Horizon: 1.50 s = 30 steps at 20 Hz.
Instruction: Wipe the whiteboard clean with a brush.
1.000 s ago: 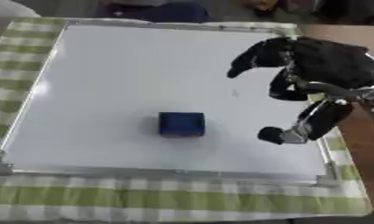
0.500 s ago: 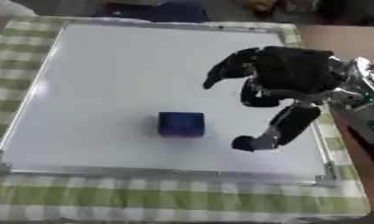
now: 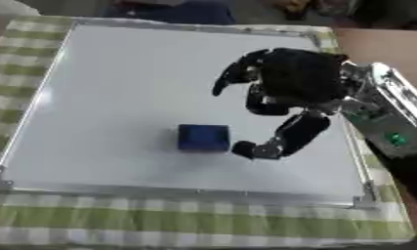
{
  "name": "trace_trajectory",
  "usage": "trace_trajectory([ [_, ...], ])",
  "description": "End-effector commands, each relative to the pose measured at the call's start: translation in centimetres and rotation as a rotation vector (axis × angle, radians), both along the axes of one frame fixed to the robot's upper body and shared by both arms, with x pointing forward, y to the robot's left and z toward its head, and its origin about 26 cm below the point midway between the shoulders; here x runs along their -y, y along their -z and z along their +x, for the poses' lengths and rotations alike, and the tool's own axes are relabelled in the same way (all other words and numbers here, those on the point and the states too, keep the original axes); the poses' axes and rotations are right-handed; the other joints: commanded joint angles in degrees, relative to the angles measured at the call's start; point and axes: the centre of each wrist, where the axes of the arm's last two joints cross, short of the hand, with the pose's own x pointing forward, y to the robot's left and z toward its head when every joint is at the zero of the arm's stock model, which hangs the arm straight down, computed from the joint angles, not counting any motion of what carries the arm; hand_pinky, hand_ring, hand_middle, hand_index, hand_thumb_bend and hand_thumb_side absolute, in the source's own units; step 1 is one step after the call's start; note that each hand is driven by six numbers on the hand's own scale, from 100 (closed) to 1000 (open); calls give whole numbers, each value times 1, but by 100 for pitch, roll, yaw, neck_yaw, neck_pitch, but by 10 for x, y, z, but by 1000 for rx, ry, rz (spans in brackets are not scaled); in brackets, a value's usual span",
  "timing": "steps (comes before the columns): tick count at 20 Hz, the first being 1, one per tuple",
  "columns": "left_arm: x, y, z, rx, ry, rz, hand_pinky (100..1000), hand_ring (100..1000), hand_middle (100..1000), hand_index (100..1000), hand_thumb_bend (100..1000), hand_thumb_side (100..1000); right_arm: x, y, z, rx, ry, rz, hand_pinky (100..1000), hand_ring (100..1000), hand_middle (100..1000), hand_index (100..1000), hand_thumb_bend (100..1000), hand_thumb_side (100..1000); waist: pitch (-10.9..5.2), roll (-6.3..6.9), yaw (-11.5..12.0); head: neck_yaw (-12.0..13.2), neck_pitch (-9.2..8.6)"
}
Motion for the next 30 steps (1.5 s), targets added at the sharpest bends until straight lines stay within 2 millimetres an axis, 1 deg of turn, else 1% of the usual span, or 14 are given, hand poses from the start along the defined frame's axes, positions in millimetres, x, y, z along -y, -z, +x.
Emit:
trace_trajectory([
  [1, 1, -10, -2, 31, 13, 20, 507, 592, 563, 535, 164, 998, -2, -3, 5, 36, 41, -22, 696, 785, 794, 100, 221, 828, -72, -3, 25, -50, -12],
  [2, 1, -10, -1, 31, 14, 20, 507, 592, 562, 535, 165, 997, -2, -1, 8, 39, 54, -28, 689, 785, 801, 100, 287, 883, -73, -9, 38, -61, -12],
  [7, 2, -10, -1, 30, 20, 18, 507, 592, 562, 534, 165, 998, -5, 11, 22, 37, 91, -49, 669, 781, 809, 100, 283, 889, -72, -27, 95, -109, -29],
  [11, 3, -11, -1, 33, 25, 16, 507, 592, 562, 533, 163, 999, -9, 23, 31, 11, 109, -56, 651, 771, 726, 102, 286, 889, -56, -25, 135, -151, -17],
  [13, 3, -11, -1, 33, 27, 16, 507, 592, 562, 533, 160, 1000, -12, 28, 34, -3, 110, -64, 643, 764, 658, 104, 292, 897, -44, -23, 148, -176, -2],
  [14, 3, -11, 0, 33, 27, 16, 507, 592, 562, 533, 159, 1000, -13, 30, 35, -10, 108, -66, 642, 761, 625, 105, 325, 915, -37, -22, 153, -186, 5],
  [16, 3, -11, 0, 33, 29, 16, 507, 592, 562, 533, 158, 1000, -15, 32, 36, -25, 103, -68, 644, 761, 608, 106, 356, 934, -26, -20, 160, -194, 17],
  [18, 4, -11, 0, 34, 32, 15, 507, 592, 561, 533, 158, 1000, -15, 32, 38, -35, 106, -62, 641, 756, 593, 108, 347, 928, -12, -16, 174, -211, 17],
  [21, 5, -12, 0, 36, 38, 14, 507, 592, 561, 532, 157, 1000, -16, 34, 41, -46, 119, -51, 634, 747, 584, 108, 347, 924, 13, -10, 206, -254, 5],
  [24, 7, -13, 1, 39, 45, 12, 507, 593, 561, 532, 156, 1000, -17, 38, 45, -54, 137, -56, 632, 745, 592, 107, 356, 898, 43, -4, 247, -300, -11],
  [27, 8, -13, 1, 39, 47, 10, 506, 592, 561, 531, 154, 1000, -18, 46, 48, -66, 146, -71, 650, 757, 622, 103, 364, 856, 64, -1, 270, -318, -28],
  [30, 8, -13, 1, 39, 50, 10, 506, 593, 561, 531, 153, 1000, -18, 52, 51, -71, 150, -73, 650, 765, 642, 100, 366, 828, 83, -2, 280, -326, -47],
])
